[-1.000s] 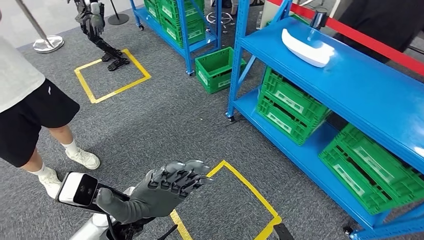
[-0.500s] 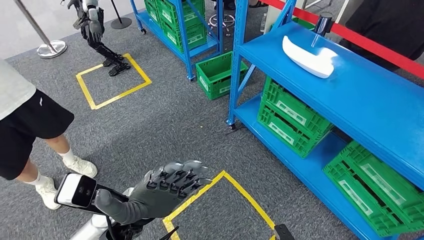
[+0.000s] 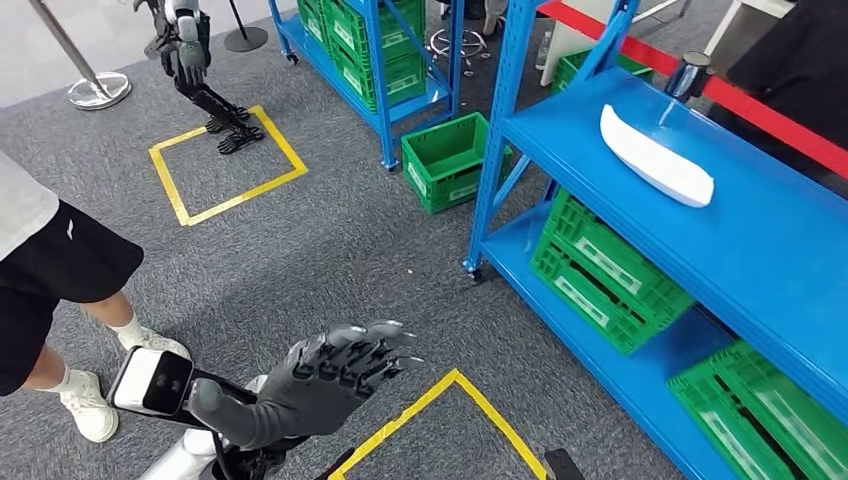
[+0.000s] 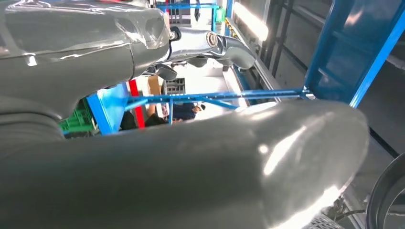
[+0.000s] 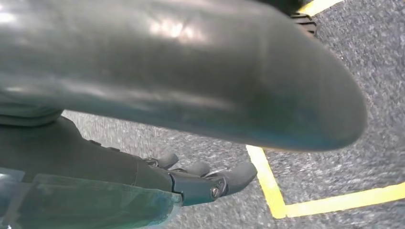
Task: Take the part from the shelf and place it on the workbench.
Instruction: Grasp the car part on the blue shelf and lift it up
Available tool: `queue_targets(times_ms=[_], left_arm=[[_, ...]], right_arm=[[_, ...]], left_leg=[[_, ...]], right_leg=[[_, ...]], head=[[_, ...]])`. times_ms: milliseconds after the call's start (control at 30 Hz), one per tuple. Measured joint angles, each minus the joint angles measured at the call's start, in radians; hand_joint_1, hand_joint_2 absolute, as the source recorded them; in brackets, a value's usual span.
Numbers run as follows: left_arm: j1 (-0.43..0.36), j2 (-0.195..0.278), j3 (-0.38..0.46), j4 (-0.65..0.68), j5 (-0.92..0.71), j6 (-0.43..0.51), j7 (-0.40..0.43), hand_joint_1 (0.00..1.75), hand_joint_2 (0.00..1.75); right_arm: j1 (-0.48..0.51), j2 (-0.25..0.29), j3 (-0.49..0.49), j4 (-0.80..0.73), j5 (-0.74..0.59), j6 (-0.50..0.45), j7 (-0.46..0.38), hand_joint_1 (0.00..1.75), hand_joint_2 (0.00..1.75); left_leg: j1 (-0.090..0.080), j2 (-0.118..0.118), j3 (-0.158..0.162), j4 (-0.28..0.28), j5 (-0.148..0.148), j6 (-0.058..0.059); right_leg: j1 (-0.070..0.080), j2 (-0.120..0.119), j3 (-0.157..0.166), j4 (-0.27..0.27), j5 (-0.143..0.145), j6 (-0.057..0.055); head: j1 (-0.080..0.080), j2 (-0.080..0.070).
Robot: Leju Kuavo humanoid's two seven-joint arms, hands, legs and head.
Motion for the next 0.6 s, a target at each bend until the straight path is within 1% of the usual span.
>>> queue_targets(times_ms=[33, 67, 100, 133, 167, 200, 233, 267, 300, 333, 367, 400, 433, 467, 500, 533, 567, 600], left_arm=[[0.0, 0.0, 0.0, 0.001, 0.0, 0.0, 0.0, 0.0, 0.0], [0.0, 0.0, 0.0, 0.001, 0.0, 0.0, 0.0, 0.0, 0.0], [0.0, 0.0, -0.001, 0.002, 0.0, -0.001, 0.0, 0.0, 0.0], [0.0, 0.0, -0.001, 0.003, 0.0, -0.001, 0.0, 0.0, 0.0], [0.0, 0.001, -0.001, 0.004, -0.001, -0.002, 0.001, 0.0, 0.0], [0.0, 0.001, -0.001, 0.005, -0.001, -0.002, 0.002, 0.0, 0.0], [-0.001, 0.001, -0.001, 0.004, -0.002, -0.003, 0.003, 0.0, 0.0], [-0.003, 0.001, -0.001, 0.003, -0.001, -0.003, 0.004, 0.0, 0.0], [-0.004, 0.002, -0.001, 0.003, -0.001, -0.003, 0.004, 0.0, 0.0], [-0.005, 0.002, -0.001, 0.002, 0.001, -0.003, 0.005, 0.0, 0.0], [-0.005, 0.002, -0.001, 0.002, 0.002, -0.003, 0.005, 0.0, 0.0], [-0.005, 0.002, -0.001, 0.002, 0.003, -0.003, 0.005, 0.0, 0.0], [-0.005, 0.002, -0.001, 0.002, 0.004, -0.003, 0.006, 0.0, 0.0], [-0.005, 0.002, -0.001, 0.002, 0.004, -0.003, 0.006, 0.0, 0.0], [-0.005, 0.003, -0.001, 0.002, 0.004, -0.003, 0.006, 0.0, 0.0], [-0.005, 0.003, -0.001, 0.002, 0.004, -0.003, 0.007, 0.0, 0.0], [-0.005, 0.003, 0.0, 0.002, 0.004, -0.003, 0.007, 0.0, 0.0], [-0.006, 0.003, 0.0, 0.002, 0.004, -0.003, 0.007, 0.0, 0.0]], right_arm=[[0.002, -0.001, 0.001, 0.001, 0.0, 0.0, 0.0, 0.0, 0.0], [0.003, -0.001, 0.002, 0.001, -0.001, 0.0, 0.0, 0.0, 0.0], [0.003, 0.0, 0.002, 0.002, -0.002, 0.001, 0.0, 0.0, 0.0], [0.002, 0.002, 0.003, 0.003, -0.004, 0.002, 0.0, 0.0, 0.0], [0.002, 0.003, 0.004, 0.004, -0.006, 0.003, 0.0, 0.0, 0.0], [0.001, 0.006, 0.005, 0.005, -0.009, 0.005, 0.0, 0.0, 0.0], [-0.002, 0.006, 0.006, 0.006, -0.012, 0.007, 0.0, 0.0, 0.0], [-0.004, 0.007, 0.007, 0.006, -0.015, 0.01, 0.0, 0.0, 0.0], [-0.006, 0.007, 0.008, 0.006, -0.018, 0.012, -0.001, 0.0, 0.0], [-0.008, 0.006, 0.009, 0.006, -0.02, 0.012, -0.002, 0.0, 0.0], [-0.009, 0.005, 0.009, 0.006, -0.021, 0.013, -0.003, 0.0, 0.0], [-0.01, 0.003, 0.01, 0.006, -0.023, 0.013, -0.003, 0.0, 0.0], [-0.01, 0.002, 0.01, 0.006, -0.025, 0.013, -0.003, 0.0, 0.0], [-0.01, 0.002, 0.01, 0.006, -0.028, 0.013, -0.003, 0.0, 0.0], [-0.01, 0.001, 0.01, 0.006, -0.031, 0.013, -0.003, 0.0, 0.0], [-0.01, 0.001, 0.011, 0.006, -0.035, 0.013, -0.003, 0.0, 0.0], [-0.01, 0.001, 0.011, 0.006, -0.038, 0.013, -0.003, 0.0, 0.0], [-0.01, 0.002, 0.011, 0.006, -0.04, 0.013, -0.003, 0.0, 0.0]], left_leg=[[0.001, -0.004, 0.024, 0.001, -0.019, -0.006], [0.002, -0.006, 0.049, 0.003, -0.039, -0.012], [0.001, -0.007, 0.071, 0.009, -0.061, -0.019], [0.0, -0.008, 0.088, 0.019, -0.083, -0.025], [-0.001, -0.009, 0.096, 0.031, -0.104, -0.032], [-0.002, -0.009, 0.097, 0.044, -0.119, -0.036], [0.0, -0.008, 0.087, 0.065, -0.121, -0.038], [0.002, -0.005, 0.063, 0.102, -0.108, -0.04], [0.005, 0.0, 0.028, 0.157, -0.086, -0.044], [0.009, 0.005, -0.02, 0.227, -0.067, -0.049], [0.012, 0.01, -0.068, 0.294, -0.067, -0.057], [0.016, 0.014, -0.111, 0.346, -0.092, -0.066], [0.019, 0.016, -0.146, 0.381, -0.134, -0.071], [0.023, 0.018, -0.172, 0.397, -0.173, -0.075], [0.025, 0.019, -0.187, 0.394, -0.193, -0.075], [0.027, 0.019, -0.19, 0.369, -0.183, -0.073], [0.027, 0.019, -0.178, 0.318, -0.145, -0.069], [0.026, 0.02, -0.154, 0.248, -0.091, -0.061]], right_leg=[[-0.005, 0.0, -0.012, -0.038, -0.011, 0.012], [-0.011, -0.001, -0.013, -0.095, 0.013, 0.03], [-0.018, -0.005, -0.007, -0.154, 0.076, 0.054], [-0.022, -0.011, 0.0, -0.204, 0.15, 0.068], [-0.023, -0.015, 0.008, -0.232, 0.218, 0.067], [-0.022, -0.018, 0.014, -0.24, 0.261, 0.058], [-0.02, -0.018, 0.02, -0.239, 0.273, 0.04], [-0.019, -0.015, 0.024, -0.236, 0.272, 0.027], [-0.018, -0.014, 0.028, -0.237, 0.267, 0.019], [-0.017, -0.013, 0.033, -0.239, 0.261, 0.011], [-0.017, -0.012, 0.039, -0.241, 0.255, 0.002], [-0.015, -0.011, 0.047, -0.242, 0.247, -0.007], [-0.014, -0.01, 0.056, -0.243, 0.24, -0.014], [-0.012, -0.008, 0.064, -0.243, 0.232, -0.017], [-0.01, -0.006, 0.071, -0.243, 0.226, -0.019], [-0.009, -0.004, 0.079, -0.243, 0.22, -0.019], [-0.008, -0.003, 0.085, -0.244, 0.215, -0.019], [-0.007, -0.001, 0.091, -0.244, 0.212, -0.019]], head=[[0.0, 0.0], [0.0, 0.0], [0.001, 0.0], [0.002, 0.0], [0.002, 0.0], [0.001, 0.0], [-0.001, 0.0], [-0.002, 0.0], [-0.003, 0.0], [-0.004, 0.0], [-0.003, 0.0], [-0.004, 0.0], [-0.003, 0.0], [-0.004, 0.0], [-0.003, 0.0], [-0.003, 0.0], [-0.003, 0.0], [-0.003, 0.0]])
